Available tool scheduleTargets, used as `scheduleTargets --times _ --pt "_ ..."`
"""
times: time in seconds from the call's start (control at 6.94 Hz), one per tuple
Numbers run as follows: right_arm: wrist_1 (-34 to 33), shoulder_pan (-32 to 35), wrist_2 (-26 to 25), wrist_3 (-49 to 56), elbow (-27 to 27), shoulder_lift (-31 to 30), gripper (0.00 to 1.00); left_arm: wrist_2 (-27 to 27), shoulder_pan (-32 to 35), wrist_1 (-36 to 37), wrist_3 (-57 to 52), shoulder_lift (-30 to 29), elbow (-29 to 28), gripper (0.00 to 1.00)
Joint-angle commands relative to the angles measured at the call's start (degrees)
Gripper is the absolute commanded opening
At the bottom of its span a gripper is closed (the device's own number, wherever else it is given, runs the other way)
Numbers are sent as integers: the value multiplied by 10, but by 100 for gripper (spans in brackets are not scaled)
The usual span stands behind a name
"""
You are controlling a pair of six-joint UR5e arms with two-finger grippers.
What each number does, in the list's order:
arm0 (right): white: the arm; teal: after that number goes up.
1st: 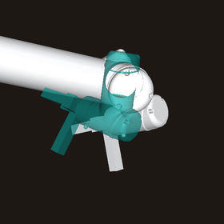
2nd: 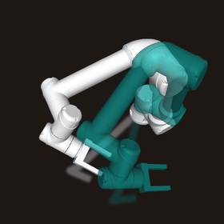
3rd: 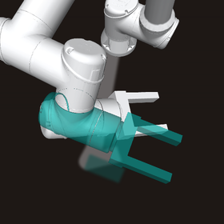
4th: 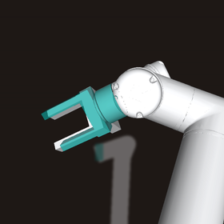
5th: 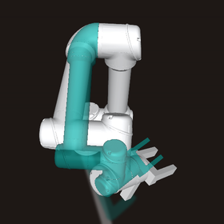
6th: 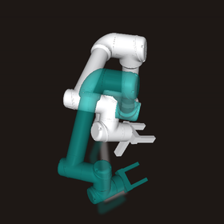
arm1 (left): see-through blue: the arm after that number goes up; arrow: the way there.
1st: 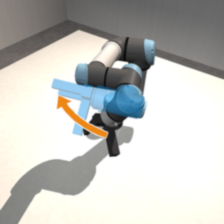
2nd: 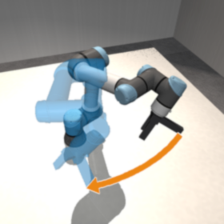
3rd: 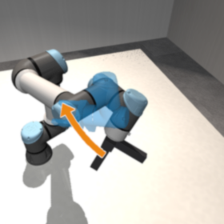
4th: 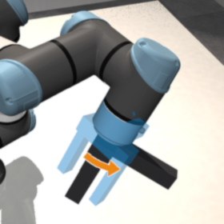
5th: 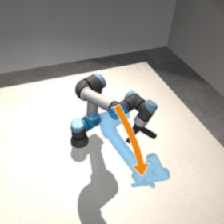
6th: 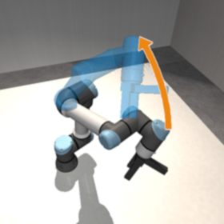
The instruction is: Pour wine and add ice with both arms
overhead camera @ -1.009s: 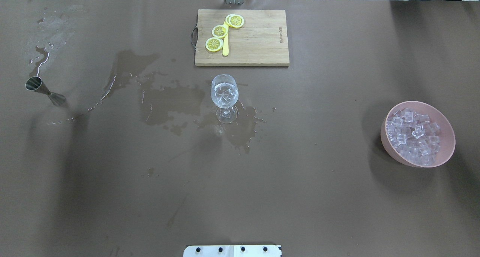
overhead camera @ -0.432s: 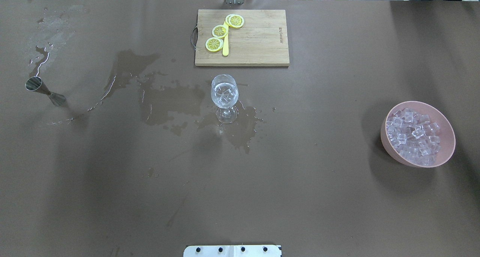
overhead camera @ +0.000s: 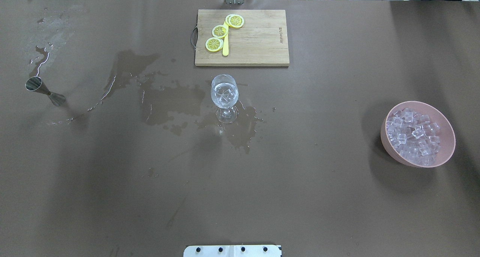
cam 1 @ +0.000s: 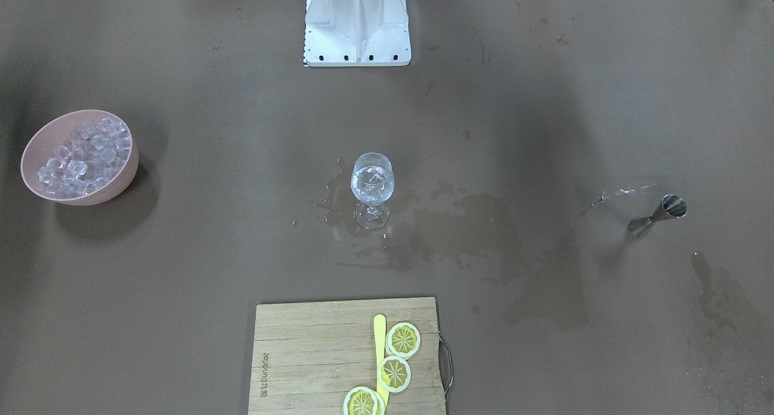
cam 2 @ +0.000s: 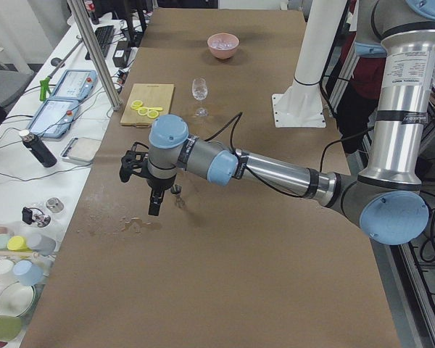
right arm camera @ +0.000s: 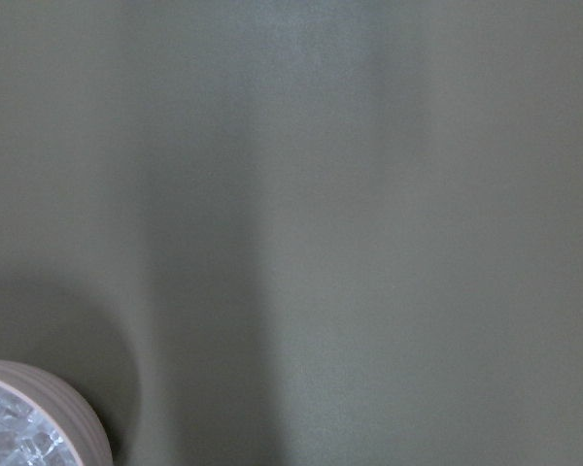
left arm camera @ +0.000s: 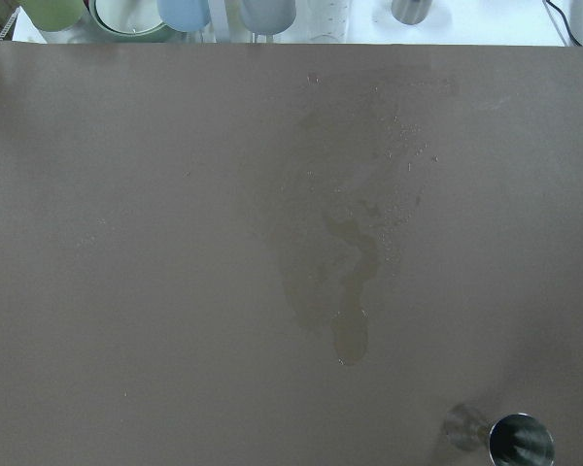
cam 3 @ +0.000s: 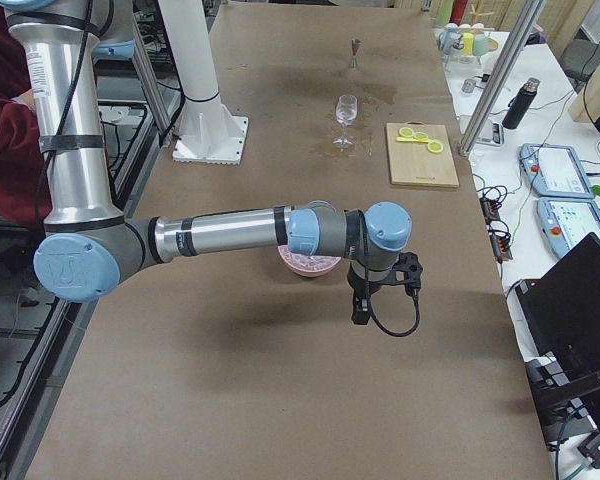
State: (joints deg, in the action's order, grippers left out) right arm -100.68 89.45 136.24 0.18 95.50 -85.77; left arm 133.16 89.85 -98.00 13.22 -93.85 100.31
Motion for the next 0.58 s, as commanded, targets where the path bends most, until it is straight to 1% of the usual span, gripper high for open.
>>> scheduleTargets --times 0.0,0.14,0.43 --pt "-1 12 -4 -4 42 -30 100 3 0 74 -76 -3 1 99" --pt "-1 12 -13 -4 47 -33 100 3 -1 82 -86 2 -3 99" --pt "0 12 -13 -4 57 -45 100 1 -1 86 -94 4 -23 99"
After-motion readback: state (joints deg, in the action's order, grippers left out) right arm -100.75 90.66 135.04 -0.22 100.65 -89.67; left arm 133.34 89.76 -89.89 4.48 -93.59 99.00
